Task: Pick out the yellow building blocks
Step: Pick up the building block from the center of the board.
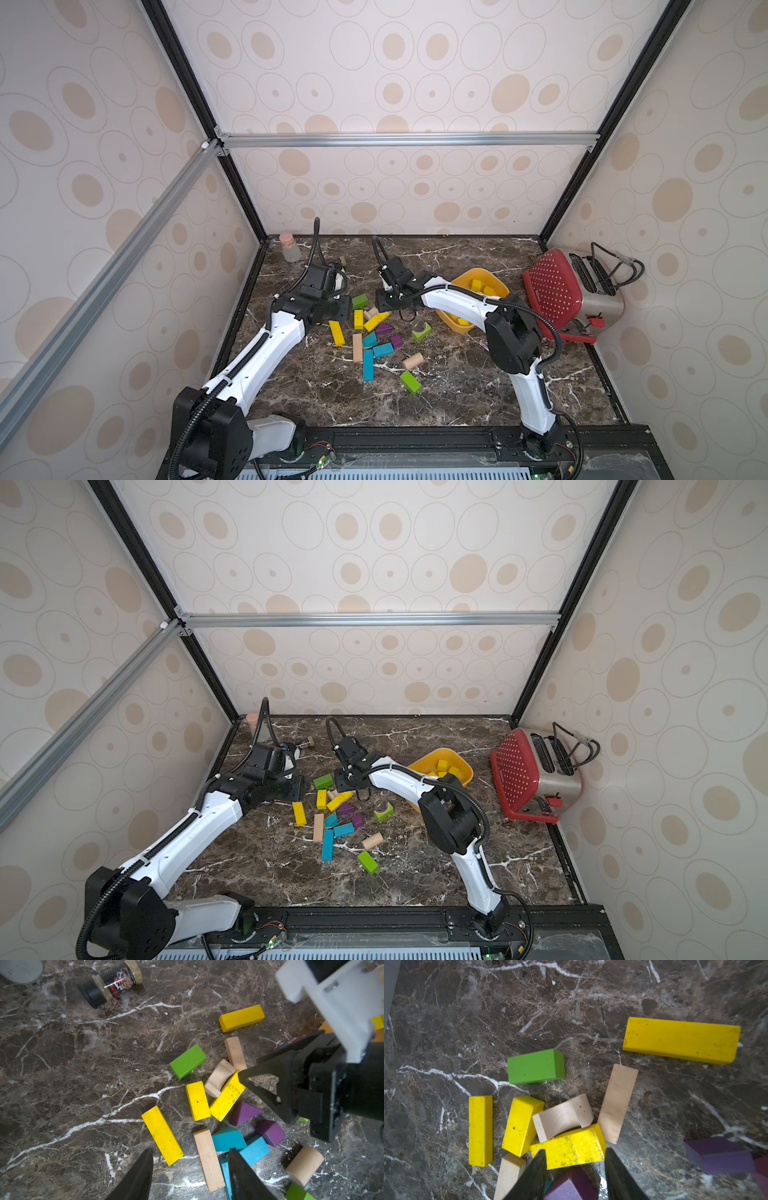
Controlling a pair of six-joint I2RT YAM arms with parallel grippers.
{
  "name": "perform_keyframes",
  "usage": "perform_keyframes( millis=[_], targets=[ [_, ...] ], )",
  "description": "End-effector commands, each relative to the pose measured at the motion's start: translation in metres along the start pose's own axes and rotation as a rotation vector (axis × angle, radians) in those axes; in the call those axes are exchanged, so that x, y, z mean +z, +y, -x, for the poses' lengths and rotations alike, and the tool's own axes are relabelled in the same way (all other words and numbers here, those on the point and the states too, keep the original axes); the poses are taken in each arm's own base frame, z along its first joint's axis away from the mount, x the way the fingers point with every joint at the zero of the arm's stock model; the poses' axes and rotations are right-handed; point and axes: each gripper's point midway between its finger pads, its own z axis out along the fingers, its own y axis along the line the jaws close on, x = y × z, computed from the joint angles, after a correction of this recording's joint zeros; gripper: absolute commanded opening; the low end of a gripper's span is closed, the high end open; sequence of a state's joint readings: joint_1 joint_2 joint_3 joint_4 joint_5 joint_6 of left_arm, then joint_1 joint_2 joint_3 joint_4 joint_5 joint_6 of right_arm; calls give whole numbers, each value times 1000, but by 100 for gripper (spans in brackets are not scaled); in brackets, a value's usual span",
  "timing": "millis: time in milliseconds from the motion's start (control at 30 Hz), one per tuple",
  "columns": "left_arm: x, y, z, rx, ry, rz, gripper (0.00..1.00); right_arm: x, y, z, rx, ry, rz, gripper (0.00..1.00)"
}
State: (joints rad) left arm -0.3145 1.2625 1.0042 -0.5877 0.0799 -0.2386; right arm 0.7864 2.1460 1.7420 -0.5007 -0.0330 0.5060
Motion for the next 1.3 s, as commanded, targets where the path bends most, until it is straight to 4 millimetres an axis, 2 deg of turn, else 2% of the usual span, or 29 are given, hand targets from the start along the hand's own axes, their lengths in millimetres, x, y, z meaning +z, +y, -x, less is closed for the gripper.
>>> perform_keyframes(
  millis=[0,267,500,800,1067,1267],
  targets=[
    [1,7,-10,-4,33,22,58,13,-2,-15,-38,56,-35,48],
    [10,8,-16,6,48,24,58,23,-9,-25,-41,104,-62,48],
    [18,4,-19,5,70,3,59,32,-6,-39,33,128,-20,48],
    [22,3,-17,12,76,-2,59,47,1,-46,67,160,24,48],
    [22,2,-15,15,76,-6,59,48,6,-43,63,161,42,48],
    [21,4,-14,17,72,0,59,47,4,-47,1,220,-7,57]
  ],
)
